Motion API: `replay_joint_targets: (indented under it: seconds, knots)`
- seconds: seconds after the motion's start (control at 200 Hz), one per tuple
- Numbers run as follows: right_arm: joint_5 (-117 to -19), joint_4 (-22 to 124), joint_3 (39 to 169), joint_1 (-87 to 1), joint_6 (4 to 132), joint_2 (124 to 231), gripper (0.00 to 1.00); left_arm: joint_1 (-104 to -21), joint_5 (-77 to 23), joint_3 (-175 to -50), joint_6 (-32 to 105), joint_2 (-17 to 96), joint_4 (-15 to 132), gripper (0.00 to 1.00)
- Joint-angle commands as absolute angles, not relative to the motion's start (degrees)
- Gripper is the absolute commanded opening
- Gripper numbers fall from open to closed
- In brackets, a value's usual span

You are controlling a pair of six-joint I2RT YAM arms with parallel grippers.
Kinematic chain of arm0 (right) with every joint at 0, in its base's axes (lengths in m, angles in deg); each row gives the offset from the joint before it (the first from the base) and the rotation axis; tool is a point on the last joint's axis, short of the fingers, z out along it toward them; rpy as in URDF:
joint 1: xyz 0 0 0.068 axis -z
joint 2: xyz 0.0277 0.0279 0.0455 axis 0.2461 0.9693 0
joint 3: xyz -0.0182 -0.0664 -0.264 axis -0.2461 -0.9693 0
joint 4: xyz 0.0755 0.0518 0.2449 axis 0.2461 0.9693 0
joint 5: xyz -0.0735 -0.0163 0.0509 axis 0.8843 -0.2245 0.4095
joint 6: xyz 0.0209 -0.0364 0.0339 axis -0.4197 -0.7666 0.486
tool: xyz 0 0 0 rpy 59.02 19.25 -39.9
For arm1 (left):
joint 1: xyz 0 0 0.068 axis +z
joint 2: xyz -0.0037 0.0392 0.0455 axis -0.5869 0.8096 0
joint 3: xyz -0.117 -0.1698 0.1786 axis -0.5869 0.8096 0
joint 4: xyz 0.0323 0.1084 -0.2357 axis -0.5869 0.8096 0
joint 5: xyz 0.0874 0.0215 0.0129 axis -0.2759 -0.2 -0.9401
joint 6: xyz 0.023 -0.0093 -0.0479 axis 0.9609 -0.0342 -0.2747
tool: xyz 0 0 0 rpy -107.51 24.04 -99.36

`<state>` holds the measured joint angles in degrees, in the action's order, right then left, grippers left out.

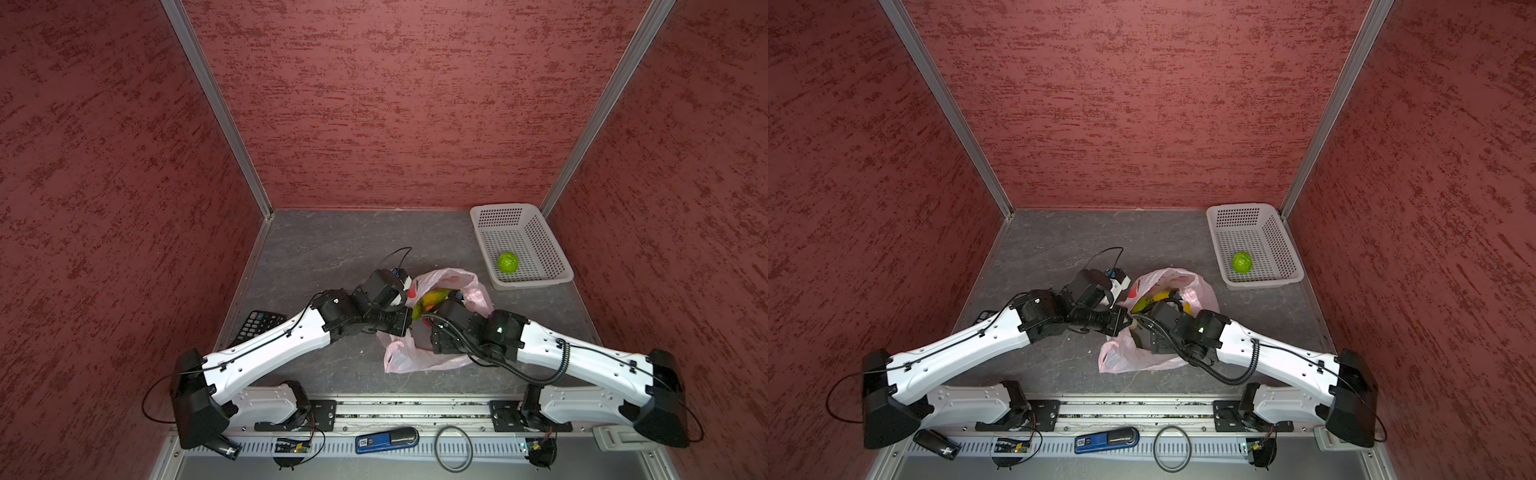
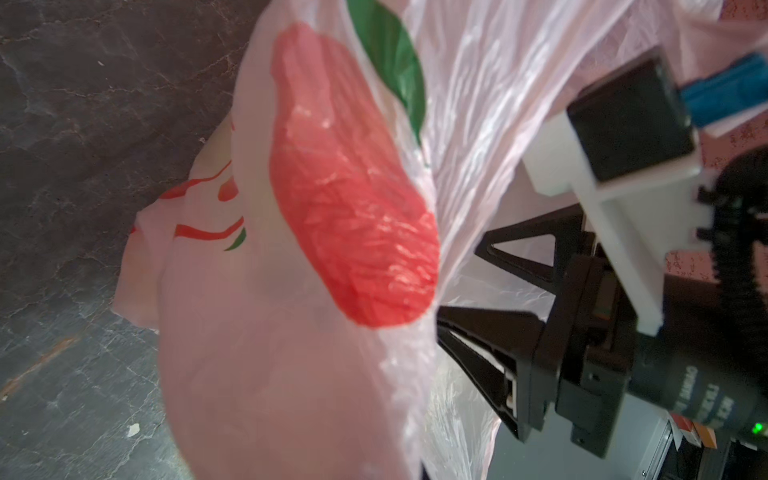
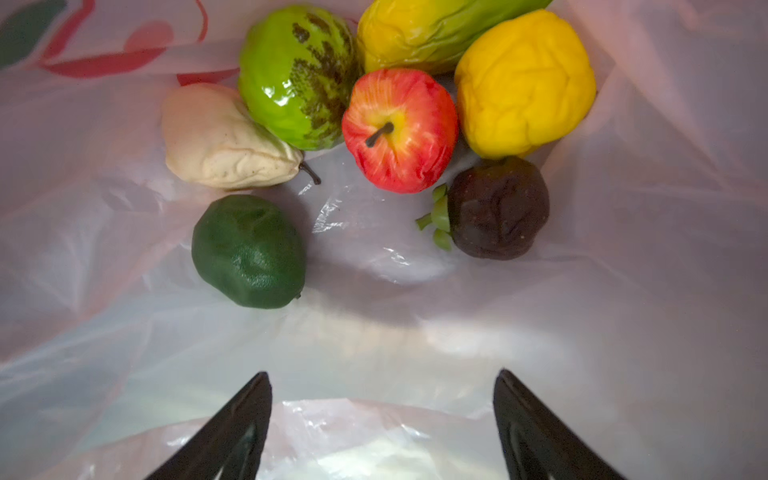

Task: Untie the knot of the plastic bag and take out the fruit
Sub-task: 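Move the right gripper back into the pink bag above the fruit, then lower the right gripper and close it on the red apple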

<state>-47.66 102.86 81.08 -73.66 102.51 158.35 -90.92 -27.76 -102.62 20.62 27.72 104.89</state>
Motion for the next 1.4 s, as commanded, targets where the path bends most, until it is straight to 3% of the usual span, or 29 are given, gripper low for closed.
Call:
replay_joint_targets:
  seconds: [0.0, 0.531, 1.398]
  knots:
    - [-50.3, 98.65, 80.79, -72.1, 101.53, 159.64, 0.84, -92.51, -28.07, -102.24, 19.47, 27.97, 103.37, 0.0]
    - [-44.97, 84.49, 72.67, -70.33, 112.12, 163.69, 0.83, -96.77, -32.08, -100.2, 15.87, 28.7, 100.48, 0.0]
    - [-47.01, 76.82, 75.1, -62.07, 108.47, 169.5, 0.84, -96.61, -31.88, -99.47, 16.32, 29.15, 97.51, 0.0]
